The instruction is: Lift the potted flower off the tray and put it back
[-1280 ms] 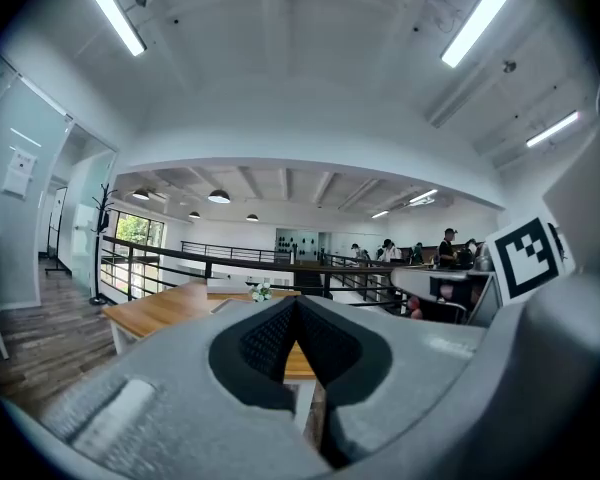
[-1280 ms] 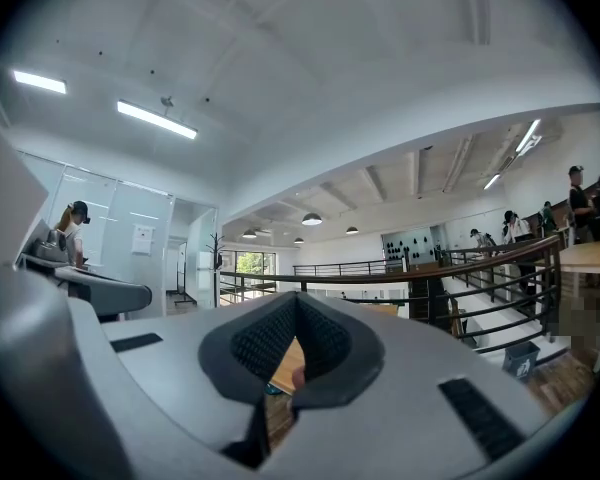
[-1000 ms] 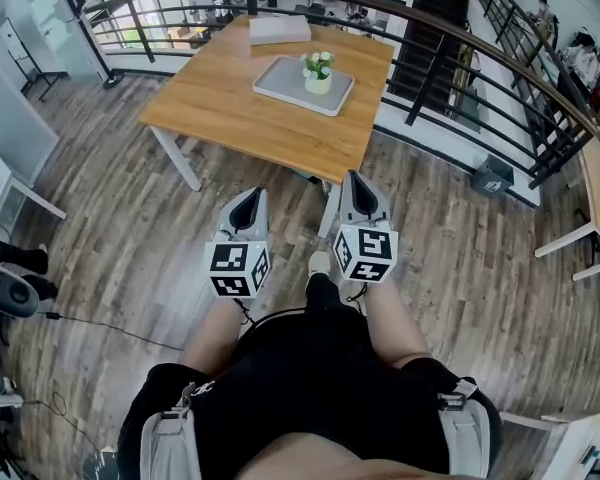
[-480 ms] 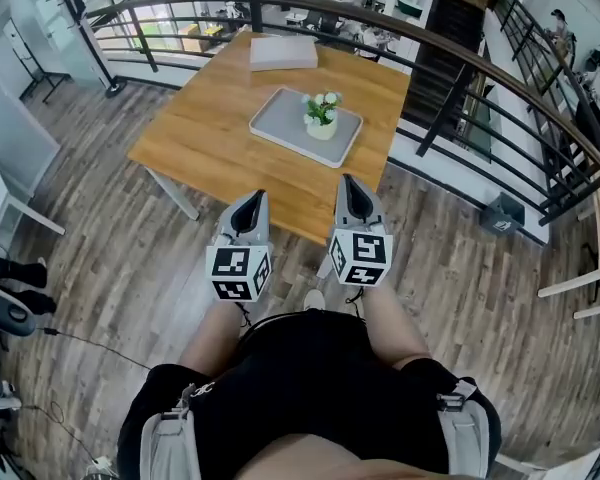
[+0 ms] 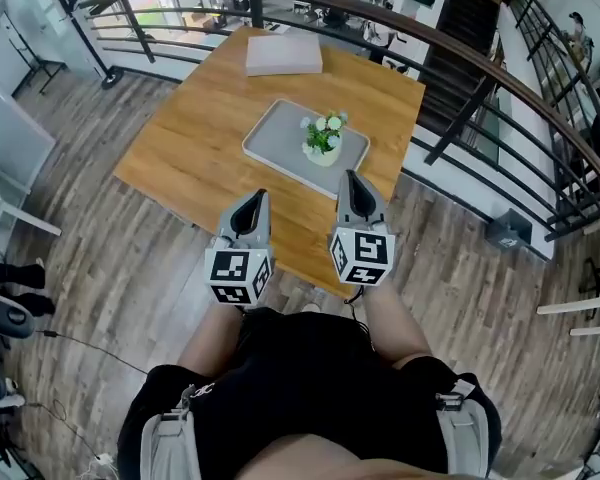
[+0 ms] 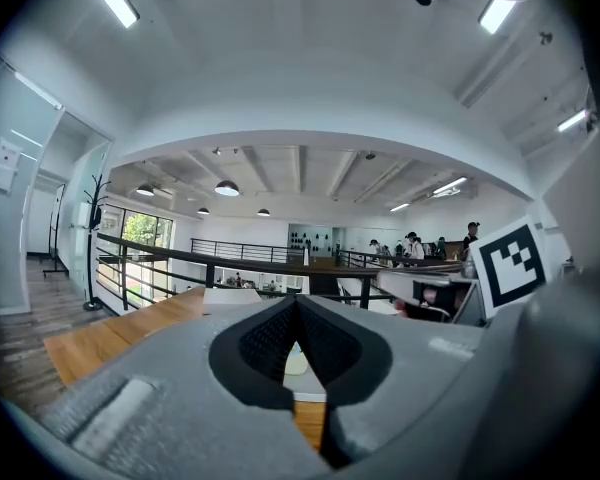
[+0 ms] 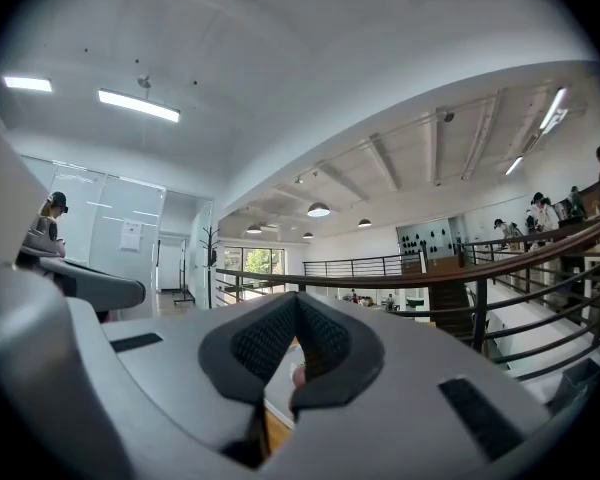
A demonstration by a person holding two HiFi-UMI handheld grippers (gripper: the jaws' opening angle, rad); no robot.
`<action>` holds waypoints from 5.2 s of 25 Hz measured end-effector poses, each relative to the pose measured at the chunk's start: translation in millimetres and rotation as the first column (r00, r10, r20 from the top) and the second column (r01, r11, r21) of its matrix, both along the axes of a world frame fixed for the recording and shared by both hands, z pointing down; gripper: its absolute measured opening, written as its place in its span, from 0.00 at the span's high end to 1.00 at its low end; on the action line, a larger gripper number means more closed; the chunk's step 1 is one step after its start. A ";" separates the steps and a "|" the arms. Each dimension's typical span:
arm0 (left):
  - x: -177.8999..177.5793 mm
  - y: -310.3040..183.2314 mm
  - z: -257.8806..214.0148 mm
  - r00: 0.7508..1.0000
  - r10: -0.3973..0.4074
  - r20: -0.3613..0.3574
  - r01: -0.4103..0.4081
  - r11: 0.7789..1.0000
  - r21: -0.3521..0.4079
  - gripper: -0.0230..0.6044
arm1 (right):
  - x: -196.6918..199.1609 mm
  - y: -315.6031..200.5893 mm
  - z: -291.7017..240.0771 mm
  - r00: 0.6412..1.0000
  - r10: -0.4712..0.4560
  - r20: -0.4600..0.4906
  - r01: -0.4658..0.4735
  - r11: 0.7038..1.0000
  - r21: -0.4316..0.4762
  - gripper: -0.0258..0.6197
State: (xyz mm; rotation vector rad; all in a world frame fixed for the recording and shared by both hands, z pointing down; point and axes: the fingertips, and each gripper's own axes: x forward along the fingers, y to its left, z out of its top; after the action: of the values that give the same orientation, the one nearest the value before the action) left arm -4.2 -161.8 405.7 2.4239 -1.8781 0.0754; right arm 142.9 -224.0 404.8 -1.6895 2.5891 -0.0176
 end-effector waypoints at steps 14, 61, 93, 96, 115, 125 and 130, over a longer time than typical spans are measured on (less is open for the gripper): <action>-43.4 -134.8 11.1 0.980 0.201 -0.015 -0.201 0.978 -0.055 0.94 | -36.4 -83.8 23.1 0.978 0.202 -0.057 -0.203 0.979 -0.005 0.97; -222.9 -169.4 76.1 0.997 -0.049 0.053 0.060 0.971 -0.232 0.94 | -63.9 -294.6 311.0 0.920 0.326 -0.218 -0.392 0.733 -0.556 0.08; -178.6 -161.8 49.6 0.983 0.138 -0.119 -0.155 0.977 -0.149 0.94 | -84.6 -173.6 79.7 0.959 0.210 -0.193 -0.251 0.942 -0.224 0.15; -165.1 -161.3 46.5 0.977 0.180 -0.117 -0.195 0.972 -0.135 0.94 | -76.7 -141.4 64.3 0.953 0.244 -0.179 -0.278 0.941 -0.195 0.15; -145.2 -164.1 42.6 0.943 0.327 -0.062 -0.332 0.938 -0.096 0.94 | -63.0 -79.9 50.1 0.923 0.356 -0.142 -0.377 0.913 -0.157 0.15; -167.6 -167.0 48.5 0.957 0.284 -0.059 -0.289 0.951 -0.114 0.94 | -80.8 -148.9 71.5 0.936 0.324 -0.136 -0.344 0.924 -0.169 0.15; -186.2 -163.5 54.0 0.970 0.239 -0.044 -0.243 0.961 -0.133 0.94 | -80.1 -192.2 111.2 0.932 0.330 -0.153 -0.357 0.907 -0.223 0.15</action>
State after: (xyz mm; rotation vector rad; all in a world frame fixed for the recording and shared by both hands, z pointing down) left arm -190.4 -325.2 459.8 2.5299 -1.5034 0.1774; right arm 62.8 -416.3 516.0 -2.2787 2.4025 -0.2489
